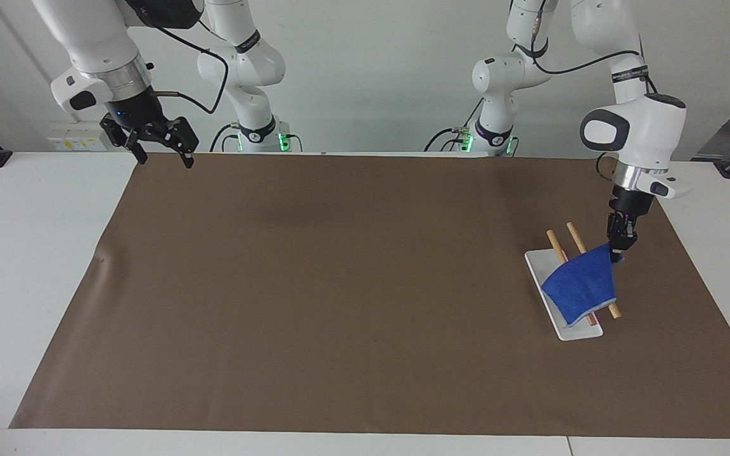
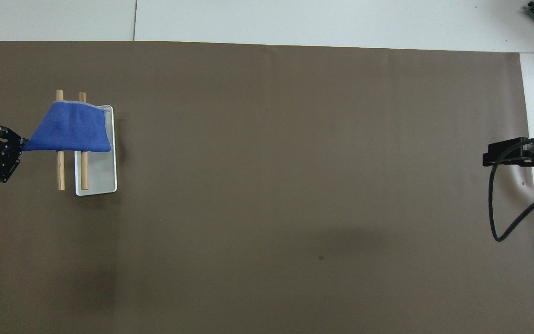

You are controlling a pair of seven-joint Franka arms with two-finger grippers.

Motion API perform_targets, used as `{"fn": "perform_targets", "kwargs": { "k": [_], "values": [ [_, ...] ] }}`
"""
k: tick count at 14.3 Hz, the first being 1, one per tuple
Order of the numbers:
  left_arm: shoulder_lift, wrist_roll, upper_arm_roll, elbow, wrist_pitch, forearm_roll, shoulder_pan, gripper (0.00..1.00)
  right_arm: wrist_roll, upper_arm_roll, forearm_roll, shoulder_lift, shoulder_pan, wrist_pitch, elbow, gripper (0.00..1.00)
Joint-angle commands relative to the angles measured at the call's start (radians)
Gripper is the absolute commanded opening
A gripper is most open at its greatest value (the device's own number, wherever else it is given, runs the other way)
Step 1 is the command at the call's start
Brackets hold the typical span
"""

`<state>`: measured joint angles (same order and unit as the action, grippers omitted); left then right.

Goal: Right arm passes towel to left arm to hang
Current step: 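Drape the towel over the wooden sticks and release the left gripper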

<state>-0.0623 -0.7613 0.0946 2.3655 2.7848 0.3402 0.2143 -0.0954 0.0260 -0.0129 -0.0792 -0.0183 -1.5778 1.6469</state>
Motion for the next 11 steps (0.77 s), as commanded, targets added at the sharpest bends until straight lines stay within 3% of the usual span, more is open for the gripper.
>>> {"fn": "perform_targets", "kwargs": {
  "k": [1,3,9,11],
  "values": [
    [-0.034,0.020,-0.010,0.035,-0.017,0.003,-0.007,0.79,0.033,0.018,-0.002,-0.022,-0.005,0.005,0.022,1.00],
    [-0.031,0.026,-0.015,0.034,-0.022,0.003,0.008,0.84,0.031,0.019,-0.002,-0.021,-0.003,0.005,0.021,1.00],
    [0.001,0.319,-0.019,-0.044,-0.043,0.000,0.022,0.80,0.023,0.022,-0.001,-0.022,0.011,0.010,0.022,1.00],
    [0.006,0.429,-0.019,-0.116,-0.217,-0.030,0.017,0.77,0.023,0.022,-0.001,-0.022,0.011,0.009,0.022,1.00]
  ]
}}
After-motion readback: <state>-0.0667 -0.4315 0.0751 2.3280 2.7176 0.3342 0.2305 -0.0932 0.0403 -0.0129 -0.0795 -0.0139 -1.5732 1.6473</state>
